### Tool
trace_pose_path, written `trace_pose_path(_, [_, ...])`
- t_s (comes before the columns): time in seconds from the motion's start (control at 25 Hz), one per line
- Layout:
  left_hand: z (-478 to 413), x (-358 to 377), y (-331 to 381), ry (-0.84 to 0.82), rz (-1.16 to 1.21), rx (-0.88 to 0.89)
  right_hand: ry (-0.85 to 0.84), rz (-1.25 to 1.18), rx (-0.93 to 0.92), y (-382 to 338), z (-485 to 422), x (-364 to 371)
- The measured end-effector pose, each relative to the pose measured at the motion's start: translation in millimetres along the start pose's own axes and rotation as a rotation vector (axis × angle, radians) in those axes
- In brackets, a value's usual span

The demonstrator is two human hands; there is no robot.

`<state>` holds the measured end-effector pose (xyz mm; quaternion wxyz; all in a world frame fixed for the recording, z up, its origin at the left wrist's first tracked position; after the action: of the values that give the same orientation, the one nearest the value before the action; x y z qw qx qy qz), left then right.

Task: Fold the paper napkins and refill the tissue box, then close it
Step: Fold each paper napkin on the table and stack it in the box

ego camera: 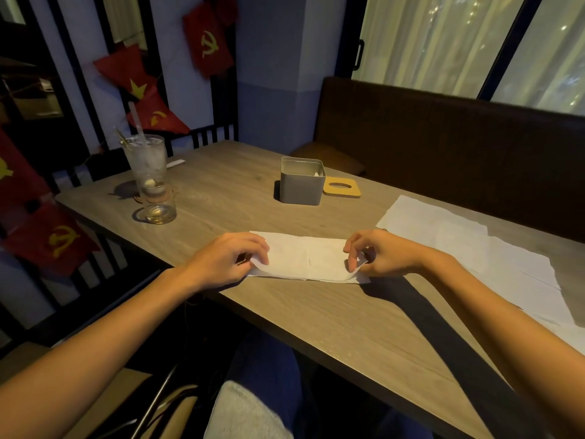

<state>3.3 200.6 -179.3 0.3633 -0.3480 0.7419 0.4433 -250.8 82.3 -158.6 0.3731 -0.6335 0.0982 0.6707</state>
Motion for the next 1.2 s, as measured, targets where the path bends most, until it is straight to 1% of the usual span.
trace_pose_path(0.08, [-1,-1,-1,0.000,-0.020,-0.023,0.014,-0.108,0.027,-3,1,-3])
trace_pose_path(0.16, [-5,-6,0,0.055,0.007,-0.045,0.072,-0.191,0.051,-4,-1,-8])
trace_pose_path(0.24, [-10,-15,5,0.151,0.102,-0.074,0.139,-0.164,0.061,-9,-4,-14])
trace_pose_path(0.36, [-23,-24,23,0.278,0.220,-0.068,0.216,-0.131,0.092,-12,-12,-17])
trace_pose_path(0.48, [-39,-18,44,0.314,0.262,-0.082,0.309,-0.049,0.080,-18,-20,-16])
trace_pose_path(0.56, [-46,-9,60,0.303,0.255,-0.061,0.337,0.046,0.077,-21,-27,-9])
trace_pose_path(0.64, [-51,-3,68,0.256,0.204,-0.037,0.335,0.081,0.098,-19,-32,-1])
trace_pose_path(0.72, [-51,1,64,0.166,0.135,-0.061,0.336,0.084,0.107,-18,-34,6])
trace_pose_path(0.84, [-44,6,45,-0.017,0.056,-0.124,0.330,0.067,0.110,-17,-32,14])
trace_pose_path(0.92, [-36,6,36,-0.073,0.060,-0.134,0.322,0.064,0.101,-18,-31,19])
trace_pose_path(1.0, [-32,2,32,-0.046,0.113,-0.131,0.364,0.079,0.067,-21,-28,19])
trace_pose_path(1.08, [-32,-4,33,0.021,0.209,-0.116,0.409,0.125,0.014,-30,-27,17])
trace_pose_path(1.16, [-35,-9,36,0.094,0.286,-0.103,0.372,0.174,-0.017,-37,-31,21])
trace_pose_path(1.2, [-37,-10,36,0.124,0.281,-0.106,0.345,0.189,-0.012,-37,-33,24])
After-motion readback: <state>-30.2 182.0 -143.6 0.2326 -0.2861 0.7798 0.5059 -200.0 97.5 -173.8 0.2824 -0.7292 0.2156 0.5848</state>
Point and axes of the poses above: each hand's wrist, its own z-axis away from the middle knuckle, its own x-axis out of the palm, y = z × x, the point moved 7 cm from there along -z, towards the middle knuckle, and after that the axes turned 1 degree about x, right-handed, at the moved point
